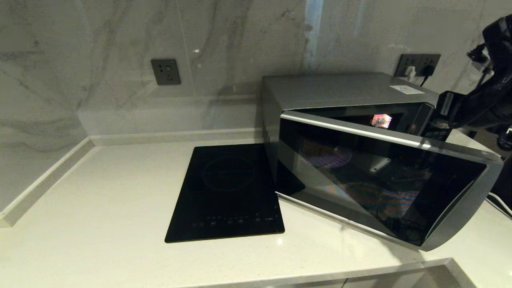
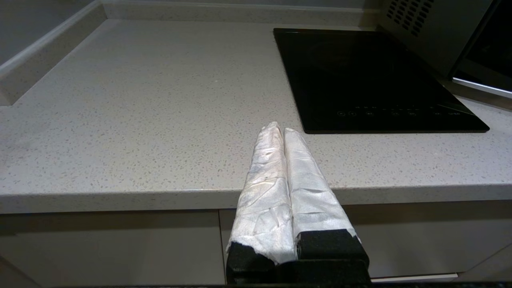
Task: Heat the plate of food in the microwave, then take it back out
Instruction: Open the microwave oven
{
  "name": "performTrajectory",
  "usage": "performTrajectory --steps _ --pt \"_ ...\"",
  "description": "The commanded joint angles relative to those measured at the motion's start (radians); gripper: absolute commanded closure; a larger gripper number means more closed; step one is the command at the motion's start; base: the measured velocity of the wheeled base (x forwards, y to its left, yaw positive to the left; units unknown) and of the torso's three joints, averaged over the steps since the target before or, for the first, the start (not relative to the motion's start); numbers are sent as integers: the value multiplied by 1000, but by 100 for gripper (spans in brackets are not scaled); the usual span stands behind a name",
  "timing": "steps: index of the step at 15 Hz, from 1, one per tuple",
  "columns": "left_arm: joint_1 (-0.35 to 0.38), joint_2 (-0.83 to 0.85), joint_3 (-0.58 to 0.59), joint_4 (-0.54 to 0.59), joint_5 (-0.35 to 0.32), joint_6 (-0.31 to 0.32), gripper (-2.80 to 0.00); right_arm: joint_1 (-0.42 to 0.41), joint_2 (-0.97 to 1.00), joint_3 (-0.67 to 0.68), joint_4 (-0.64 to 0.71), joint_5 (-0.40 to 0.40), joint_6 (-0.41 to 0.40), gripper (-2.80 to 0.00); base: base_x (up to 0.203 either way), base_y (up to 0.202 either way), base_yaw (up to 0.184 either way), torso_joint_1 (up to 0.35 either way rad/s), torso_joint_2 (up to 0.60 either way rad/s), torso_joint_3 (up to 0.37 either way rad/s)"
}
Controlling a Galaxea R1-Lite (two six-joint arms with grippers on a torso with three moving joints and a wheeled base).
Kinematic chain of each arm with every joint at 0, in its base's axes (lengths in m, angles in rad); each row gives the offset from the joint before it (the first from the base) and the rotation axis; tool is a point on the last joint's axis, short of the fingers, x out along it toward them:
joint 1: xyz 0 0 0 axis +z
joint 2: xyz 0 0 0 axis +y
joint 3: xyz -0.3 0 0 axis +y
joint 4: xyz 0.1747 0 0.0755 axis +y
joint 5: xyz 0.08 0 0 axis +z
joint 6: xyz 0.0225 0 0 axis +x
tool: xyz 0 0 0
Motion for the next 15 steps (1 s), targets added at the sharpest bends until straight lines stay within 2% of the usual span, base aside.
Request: performTrajectory --steps 1,7,11,15 --pt "0 2 0 0 0 0 0 0 20 7 19 2 20 0 0 0 0 0 0 0" --pt "0 2 0 0 0 0 0 40 -117 144 25 43 26 0 0 0 0 0 0 0" --pt "0 2 0 0 0 0 0 131 -220 229 67 45 40 0 0 0 0 0 0 0" --pt "0 2 0 0 0 -1 0 234 -273 243 161 45 123 0 0 0 0 0 0 0"
